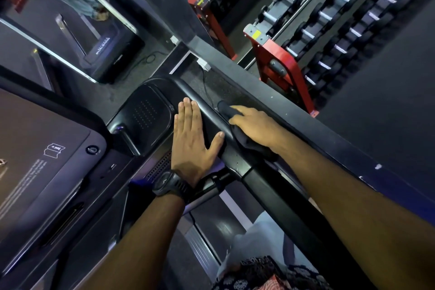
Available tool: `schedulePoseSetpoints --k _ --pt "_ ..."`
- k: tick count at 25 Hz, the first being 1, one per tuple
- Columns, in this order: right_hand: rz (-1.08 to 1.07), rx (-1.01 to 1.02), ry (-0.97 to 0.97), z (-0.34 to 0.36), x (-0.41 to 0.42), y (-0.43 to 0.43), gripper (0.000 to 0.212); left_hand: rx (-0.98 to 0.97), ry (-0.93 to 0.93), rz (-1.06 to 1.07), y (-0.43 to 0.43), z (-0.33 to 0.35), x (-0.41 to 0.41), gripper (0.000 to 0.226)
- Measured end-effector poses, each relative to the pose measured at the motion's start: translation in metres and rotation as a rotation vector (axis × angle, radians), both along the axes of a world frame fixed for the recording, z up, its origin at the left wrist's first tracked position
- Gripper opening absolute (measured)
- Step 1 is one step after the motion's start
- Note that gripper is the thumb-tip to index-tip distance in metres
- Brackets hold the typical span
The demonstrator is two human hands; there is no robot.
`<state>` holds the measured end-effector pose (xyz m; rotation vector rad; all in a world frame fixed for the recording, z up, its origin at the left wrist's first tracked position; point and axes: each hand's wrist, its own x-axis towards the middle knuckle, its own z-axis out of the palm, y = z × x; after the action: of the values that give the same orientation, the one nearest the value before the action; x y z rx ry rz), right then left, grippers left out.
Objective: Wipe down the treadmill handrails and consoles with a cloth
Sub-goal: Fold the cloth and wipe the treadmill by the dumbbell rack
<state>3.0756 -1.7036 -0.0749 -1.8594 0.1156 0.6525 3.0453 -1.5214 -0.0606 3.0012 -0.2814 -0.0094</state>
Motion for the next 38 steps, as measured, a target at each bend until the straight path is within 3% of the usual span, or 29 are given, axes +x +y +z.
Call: schedulePoseSetpoints --k 4,8,12,16,20,24,28,32,35,38 --pt "-0.052 0.173 -0.172 0.009 -0.022 -0.002 0.054 0.025 -0.016 -0.033 -0.003 0.0 -0.003 0.089" --pt "0.003 -0.051 0.001 0.003 -0.005 -0.003 0.042 0.02 -0.017 -0.011 -0.003 -0.004 -0.003 0.089" --pt "-0.074 0.094 -0.132 0.009 -0.017 0.002 0.051 -0.005 -0.044 -0.028 -0.004 -0.006 -0.002 0.087" --pt "-0.011 -0.051 0.009 -0.006 -0.013 -0.002 0.047 -0.006 -0.012 -0.019 -0.004 -0.006 -0.003 0.089" --pt "-0.065 0.12 -0.12 0.008 -0.027 -0.001 0.06 -0.025 -0.019 -0.026 -0.004 -0.005 -0.005 0.088" --pt "0.031 -0.107 -0.011 0.01 -0.024 -0.008 0.047 -0.02 -0.017 -0.03 -0.008 -0.003 -0.015 0.089" --pt "0.023 -0.039 -0.159 0.021 -0.037 -0.011 0.054 -0.034 -0.019 -0.049 -0.015 -0.003 -0.025 0.086" --pt "0.08 -0.163 -0.032 0.011 -0.038 -0.016 0.045 -0.019 0.012 -0.054 -0.02 -0.001 -0.034 0.088" --pt "0.058 0.011 -0.201 0.023 -0.053 -0.018 0.054 -0.003 0.004 -0.091 -0.023 -0.002 -0.04 0.087" --pt "0.099 -0.065 -0.06 0.015 -0.042 -0.022 0.053 -0.008 0.01 -0.073 -0.025 -0.004 -0.044 0.086"
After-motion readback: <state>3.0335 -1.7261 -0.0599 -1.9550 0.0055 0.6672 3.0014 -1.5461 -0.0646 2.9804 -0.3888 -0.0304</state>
